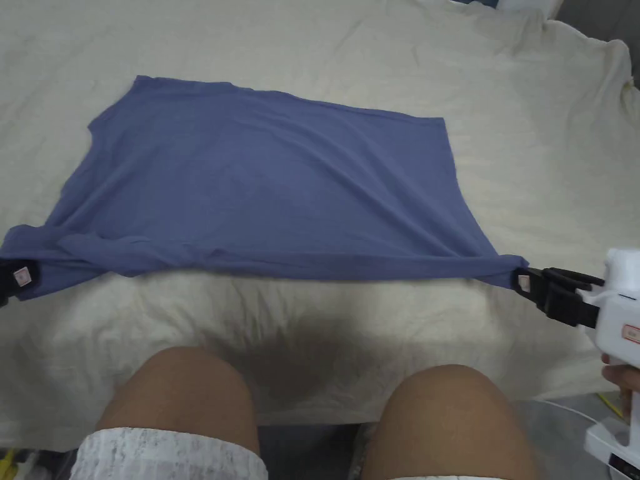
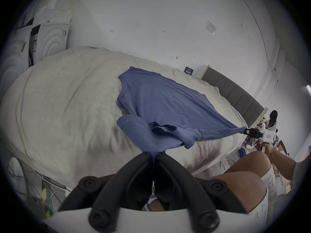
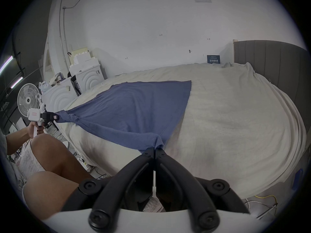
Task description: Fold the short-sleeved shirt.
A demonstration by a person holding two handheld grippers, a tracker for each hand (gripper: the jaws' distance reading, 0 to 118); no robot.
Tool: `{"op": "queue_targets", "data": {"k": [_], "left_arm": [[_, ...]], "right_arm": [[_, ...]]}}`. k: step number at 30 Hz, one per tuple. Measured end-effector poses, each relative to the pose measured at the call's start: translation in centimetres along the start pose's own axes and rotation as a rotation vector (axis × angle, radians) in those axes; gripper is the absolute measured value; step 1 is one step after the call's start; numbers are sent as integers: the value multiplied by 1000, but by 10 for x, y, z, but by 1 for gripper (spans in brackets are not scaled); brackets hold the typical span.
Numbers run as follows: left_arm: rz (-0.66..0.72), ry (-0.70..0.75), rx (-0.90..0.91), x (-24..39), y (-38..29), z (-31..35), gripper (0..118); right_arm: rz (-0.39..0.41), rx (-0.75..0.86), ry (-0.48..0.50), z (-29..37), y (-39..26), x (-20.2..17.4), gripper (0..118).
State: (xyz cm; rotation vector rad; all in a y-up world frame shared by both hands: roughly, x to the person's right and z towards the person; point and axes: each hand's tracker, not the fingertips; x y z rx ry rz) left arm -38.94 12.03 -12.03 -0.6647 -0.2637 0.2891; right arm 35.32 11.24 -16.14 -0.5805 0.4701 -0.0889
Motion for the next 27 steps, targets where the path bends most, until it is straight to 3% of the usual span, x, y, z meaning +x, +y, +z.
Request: {"op": "queue_targets", "data": {"k": [19,27], "left_arm": [[2,-9,42,17,9,51,0],[-1,1,42,16,49,18,0]], "right_arm": [[7,40,8,33,4,-6,1],[-6,20,11,-1,33,7,1]]}}
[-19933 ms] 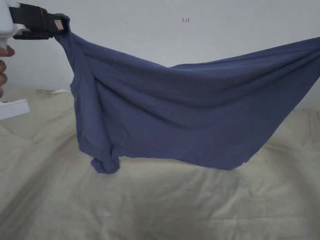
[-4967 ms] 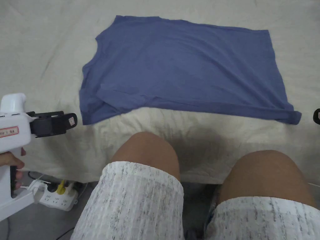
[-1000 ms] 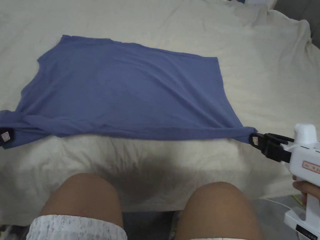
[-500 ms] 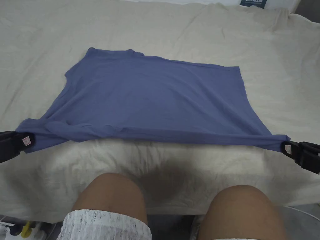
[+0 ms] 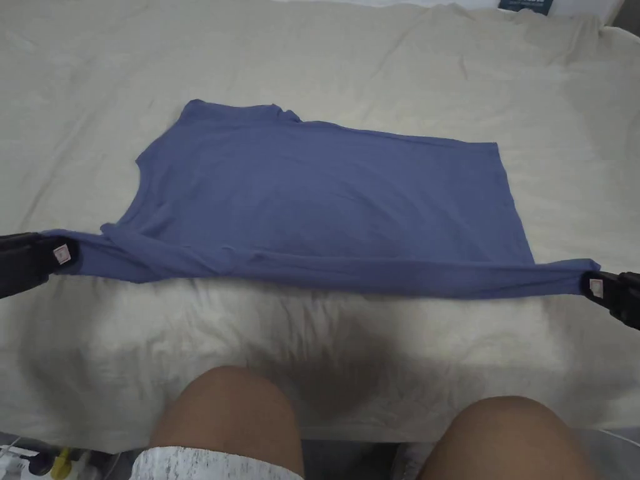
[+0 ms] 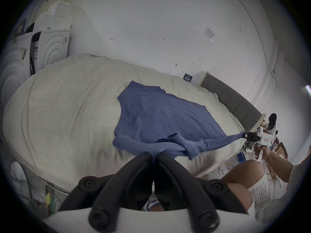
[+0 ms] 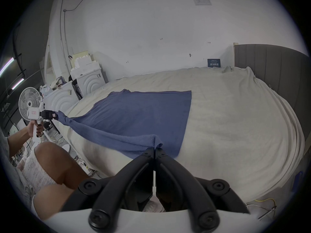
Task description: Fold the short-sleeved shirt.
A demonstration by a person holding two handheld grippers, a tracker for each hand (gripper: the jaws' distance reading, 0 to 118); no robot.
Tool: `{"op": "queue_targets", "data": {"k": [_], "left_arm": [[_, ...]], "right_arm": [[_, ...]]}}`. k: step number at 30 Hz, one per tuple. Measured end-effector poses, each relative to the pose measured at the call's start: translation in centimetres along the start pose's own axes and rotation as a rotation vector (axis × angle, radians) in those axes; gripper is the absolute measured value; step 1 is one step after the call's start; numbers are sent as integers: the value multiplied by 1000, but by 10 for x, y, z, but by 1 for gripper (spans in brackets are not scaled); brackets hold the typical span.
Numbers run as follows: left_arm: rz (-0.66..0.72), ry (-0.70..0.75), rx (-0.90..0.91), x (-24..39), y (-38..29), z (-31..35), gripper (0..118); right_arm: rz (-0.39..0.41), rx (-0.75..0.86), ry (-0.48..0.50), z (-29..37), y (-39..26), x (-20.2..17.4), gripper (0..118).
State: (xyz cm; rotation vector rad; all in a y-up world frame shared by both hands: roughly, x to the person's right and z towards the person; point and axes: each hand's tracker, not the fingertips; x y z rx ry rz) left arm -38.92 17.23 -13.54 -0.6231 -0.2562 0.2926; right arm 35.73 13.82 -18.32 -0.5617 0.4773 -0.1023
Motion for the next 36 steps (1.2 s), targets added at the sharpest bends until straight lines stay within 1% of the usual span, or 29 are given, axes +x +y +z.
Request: {"op": "queue_targets", "data": {"k": [6,8,9,11,12,16,20,22,23,24,30,31,32,33,34,35,36], "left_arm": [[7,16,-23,-7,38,-47,0],[11,21,-31,-20,51,-64,0],[12,22,-36,-23,58,-73,0],[6,34,-50,-27,71,-90,0],[4,32,-51,-29,78,-99,0],[2,41,-91,-36,100,-134,0],[-2,63,-138,-42,110,-167,0],[26,66,-172,-48,112,-180,0],[35,74,-197,-51,112,-187,0],[29,82,-211,-53,112,-193,0],[38,118,-280,-57,109,-215,0],[37,123,-285,-58,108,-216,0],[40,133,-289,-60,107,-220,1],[46,135,-295,-61,106,-221,3],[50,135,-301,-62,104,-221,14],[50,140,-305,-61,103,-221,33],[40,157,-305,-54,103,-219,60]], "right_arm": [[-13,-16,-7,-39,26,16,1],[-26,-29,-4,-53,35,27,1],[-15,-25,-19,-60,39,29,1],[-27,-43,-5,-73,48,33,1],[-9,-52,-20,-81,52,34,1],[0,-95,-22,-111,67,49,1],[4,-135,-39,-140,75,59,1],[3,-158,-44,-153,76,62,1],[2,-169,-45,-163,75,80,1],[4,-178,-47,-168,76,83,1],[19,-231,-57,-193,82,89,1],[21,-237,-60,-192,86,79,1],[22,-248,-64,-194,86,78,1],[28,-257,-66,-196,85,77,2],[36,-263,-69,-198,84,78,6],[47,-264,-79,-200,82,80,19],[64,-257,-100,-200,81,80,55]]}}
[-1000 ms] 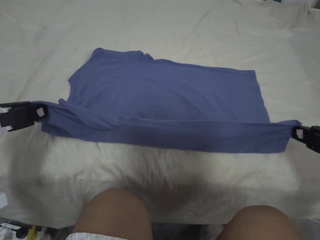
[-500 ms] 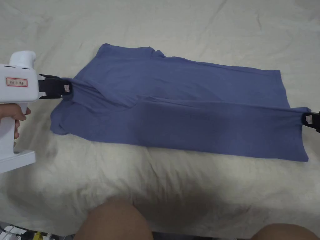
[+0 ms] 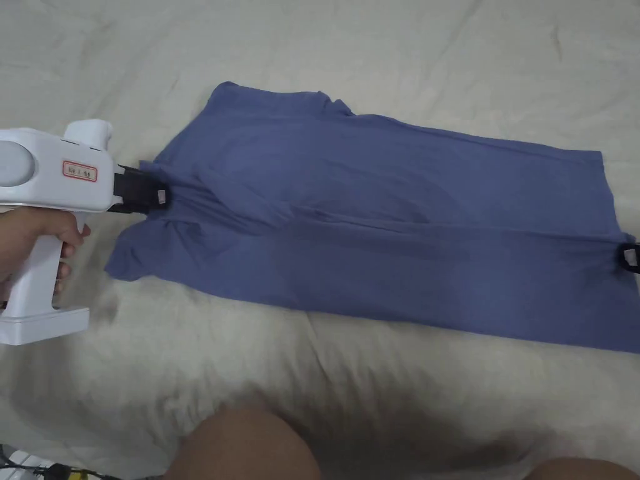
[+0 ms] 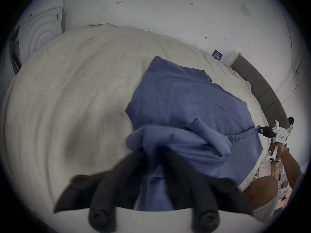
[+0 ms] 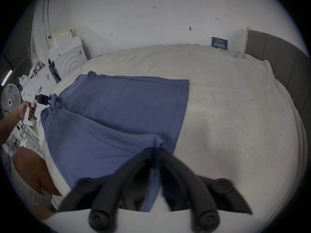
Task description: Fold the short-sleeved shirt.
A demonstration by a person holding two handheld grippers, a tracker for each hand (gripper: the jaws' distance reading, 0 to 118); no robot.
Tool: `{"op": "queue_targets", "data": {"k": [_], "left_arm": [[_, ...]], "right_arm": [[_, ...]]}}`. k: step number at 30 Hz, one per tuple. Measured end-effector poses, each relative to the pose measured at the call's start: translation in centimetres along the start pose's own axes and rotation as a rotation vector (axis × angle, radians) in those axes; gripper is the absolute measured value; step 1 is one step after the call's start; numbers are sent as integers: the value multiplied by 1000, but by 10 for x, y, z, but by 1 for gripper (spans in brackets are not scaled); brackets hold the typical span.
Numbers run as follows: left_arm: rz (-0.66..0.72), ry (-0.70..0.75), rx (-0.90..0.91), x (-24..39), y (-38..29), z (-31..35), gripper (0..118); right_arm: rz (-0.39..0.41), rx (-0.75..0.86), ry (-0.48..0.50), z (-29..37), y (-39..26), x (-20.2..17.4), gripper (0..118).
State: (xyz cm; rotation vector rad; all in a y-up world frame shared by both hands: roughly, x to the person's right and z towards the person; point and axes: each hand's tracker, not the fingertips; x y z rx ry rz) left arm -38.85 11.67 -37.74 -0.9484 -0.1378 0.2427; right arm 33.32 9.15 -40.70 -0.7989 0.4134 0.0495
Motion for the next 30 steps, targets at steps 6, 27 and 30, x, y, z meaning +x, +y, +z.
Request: {"op": "queue_targets", "data": {"k": [6,27,30], "left_arm": [[74,29,77,-20,-1,29,72],[-51,42,277,-21,-187,127,0],[-68,58,262,-18,-200,123,0]], "right_arm": [[-54,66,-66,12,-7,15,96],[-155,268,-91,136,-148,-45,0],[-179,282,-84,132,-136,-37,0]]}}
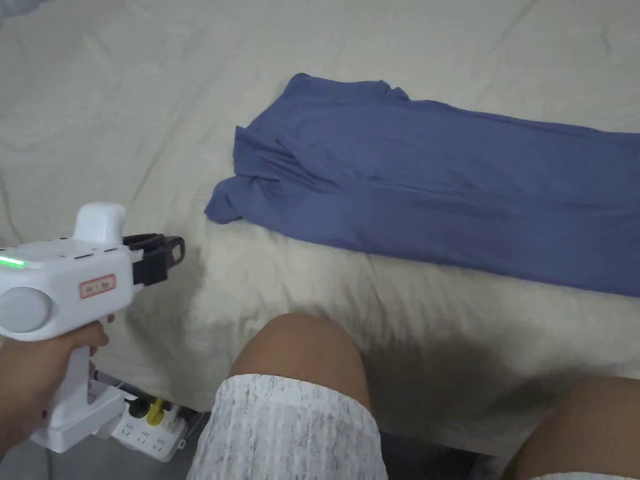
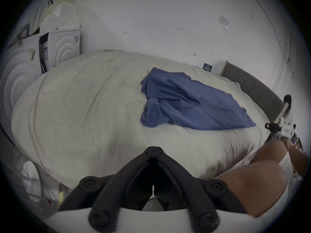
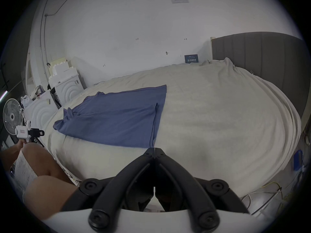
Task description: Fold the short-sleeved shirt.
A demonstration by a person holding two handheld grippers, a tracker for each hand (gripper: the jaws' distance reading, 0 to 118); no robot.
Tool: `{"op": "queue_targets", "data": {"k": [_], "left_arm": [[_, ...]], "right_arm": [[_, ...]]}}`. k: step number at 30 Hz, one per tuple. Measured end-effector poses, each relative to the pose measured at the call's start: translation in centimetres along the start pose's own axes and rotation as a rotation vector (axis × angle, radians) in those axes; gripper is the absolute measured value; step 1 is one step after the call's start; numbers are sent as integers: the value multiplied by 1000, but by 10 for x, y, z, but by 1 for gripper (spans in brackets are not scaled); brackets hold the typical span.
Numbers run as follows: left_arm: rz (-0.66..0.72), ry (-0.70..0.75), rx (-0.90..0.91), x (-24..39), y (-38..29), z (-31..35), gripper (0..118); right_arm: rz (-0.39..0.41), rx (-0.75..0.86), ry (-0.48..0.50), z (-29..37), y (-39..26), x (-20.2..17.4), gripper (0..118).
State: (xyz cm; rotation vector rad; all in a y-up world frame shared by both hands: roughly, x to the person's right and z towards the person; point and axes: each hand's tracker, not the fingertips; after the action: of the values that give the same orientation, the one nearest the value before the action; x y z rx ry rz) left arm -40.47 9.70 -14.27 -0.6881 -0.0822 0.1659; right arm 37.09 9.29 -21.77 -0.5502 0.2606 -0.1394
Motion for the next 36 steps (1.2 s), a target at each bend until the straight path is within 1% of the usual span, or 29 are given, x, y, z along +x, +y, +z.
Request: {"op": "queue_targets", "data": {"k": [1,2,3,4,5,7,9,13,15,17,19,20,21,25,28,33,35,36], "left_arm": [[-12,1,4,-1,-2,-1,0],[6,-42,-9,3,-2,-1,0],[1,-25,-2,5,-3,-4,0],[-11,-21,-3,5,-2,-7,0],[-18,-30,-7,4,-1,-10,0],[-42,-34,16,18,3,-12,0],[-53,-39,20,16,9,-19,0],[-105,-33,45,6,14,-36,0],[-143,-9,50,14,18,-43,0],[-170,-21,61,10,21,-50,10],[-177,-19,51,7,24,-58,17],[-187,-13,53,6,25,-63,22],[-197,-5,61,4,27,-66,31],[-201,-19,59,7,35,-77,35],[-180,-36,65,6,41,-82,43],[-190,-8,63,4,46,-91,46],[-161,-32,67,5,48,-87,54],[-180,-33,70,6,47,-87,63]], "right_arm": [[0,-3,-2,8,-8,0,0],[-13,-7,8,6,-5,2,0],[-10,1,3,4,0,1,0],[-23,0,44,13,-6,-3,0],[-28,0,62,31,-20,-8,0],[-25,5,58,35,-15,-8,0],[-14,14,27,36,-16,-2,0],[-10,-3,23,34,-13,-3,0],[-13,-7,18,34,-13,-4,0],[-15,-10,12,36,-9,-18,0],[-19,-13,8,36,-9,-24,0],[-21,-16,6,35,-9,-27,0],[-37,-19,13,32,-7,-12,0],[-55,-32,17,27,-6,-9,0],[-53,-40,18,24,-5,-13,0],[-55,-51,27,17,-5,-8,0],[-57,-53,33,17,-4,-7,0],[-55,-53,33,16,-4,-7,0]]}}
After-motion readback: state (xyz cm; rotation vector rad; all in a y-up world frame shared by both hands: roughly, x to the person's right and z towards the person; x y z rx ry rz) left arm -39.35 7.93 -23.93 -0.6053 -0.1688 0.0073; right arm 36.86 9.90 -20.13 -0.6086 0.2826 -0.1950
